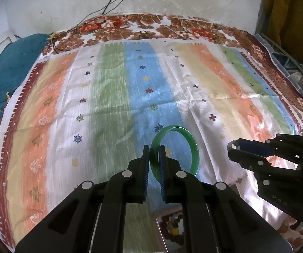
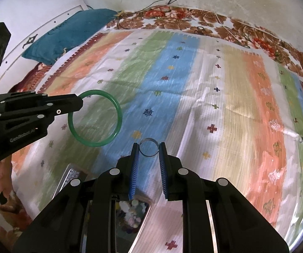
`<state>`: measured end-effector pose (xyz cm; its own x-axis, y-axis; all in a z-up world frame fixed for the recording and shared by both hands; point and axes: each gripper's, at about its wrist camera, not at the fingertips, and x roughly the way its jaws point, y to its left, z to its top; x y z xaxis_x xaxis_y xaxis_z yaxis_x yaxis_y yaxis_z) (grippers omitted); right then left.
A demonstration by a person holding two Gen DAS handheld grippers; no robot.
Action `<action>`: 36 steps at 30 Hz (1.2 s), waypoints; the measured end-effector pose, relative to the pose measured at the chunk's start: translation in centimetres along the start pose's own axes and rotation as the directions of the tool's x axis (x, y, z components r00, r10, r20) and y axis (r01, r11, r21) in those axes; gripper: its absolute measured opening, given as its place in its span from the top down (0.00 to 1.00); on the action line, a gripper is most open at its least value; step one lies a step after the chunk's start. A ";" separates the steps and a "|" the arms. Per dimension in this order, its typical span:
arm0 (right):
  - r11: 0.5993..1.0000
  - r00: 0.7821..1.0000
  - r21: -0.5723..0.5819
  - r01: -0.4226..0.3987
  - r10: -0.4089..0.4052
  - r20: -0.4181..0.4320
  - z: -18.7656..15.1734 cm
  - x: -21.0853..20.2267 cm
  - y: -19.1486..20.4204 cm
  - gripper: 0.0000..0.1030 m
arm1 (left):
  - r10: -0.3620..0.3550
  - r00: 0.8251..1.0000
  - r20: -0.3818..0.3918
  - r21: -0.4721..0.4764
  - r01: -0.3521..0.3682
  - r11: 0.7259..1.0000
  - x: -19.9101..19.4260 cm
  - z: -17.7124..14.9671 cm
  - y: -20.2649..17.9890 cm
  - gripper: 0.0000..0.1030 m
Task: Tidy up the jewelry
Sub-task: 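Carry the bangle and ring back over the tin box, then lower the bangle and ring into the tin box and open both tools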
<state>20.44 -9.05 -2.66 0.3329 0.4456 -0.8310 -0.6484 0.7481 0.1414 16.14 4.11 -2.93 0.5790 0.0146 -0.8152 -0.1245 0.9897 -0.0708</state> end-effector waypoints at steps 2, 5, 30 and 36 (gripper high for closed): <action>1.000 1.000 0.001 -0.006 0.006 0.006 -0.3 -0.5 0.2 0.81 | -0.004 1.000 0.008 -0.002 0.004 1.000 -0.8 -0.4 -0.2 0.92; 1.000 1.000 0.004 -0.011 0.011 0.013 -0.6 -1.1 0.6 0.81 | -0.009 1.000 0.015 -0.001 0.009 1.000 -1.6 -1.0 -0.6 0.92; 0.998 0.998 0.013 -0.065 0.065 -0.005 -5.2 -4.0 2.7 0.81 | -0.012 1.000 -0.011 -0.013 0.012 1.000 -4.7 -6.5 -2.6 0.92; 0.996 0.995 0.023 -0.091 0.091 -0.030 -6.0 -3.9 3.0 0.80 | -0.031 0.996 -0.079 -0.019 0.029 0.999 -3.5 -7.8 -2.8 0.87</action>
<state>13.12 -11.51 -2.22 0.2518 0.4973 -0.8302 -0.6600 0.7157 0.2285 8.22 0.23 -4.39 0.5167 -0.0273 -0.8557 -0.1232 0.9867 -0.1058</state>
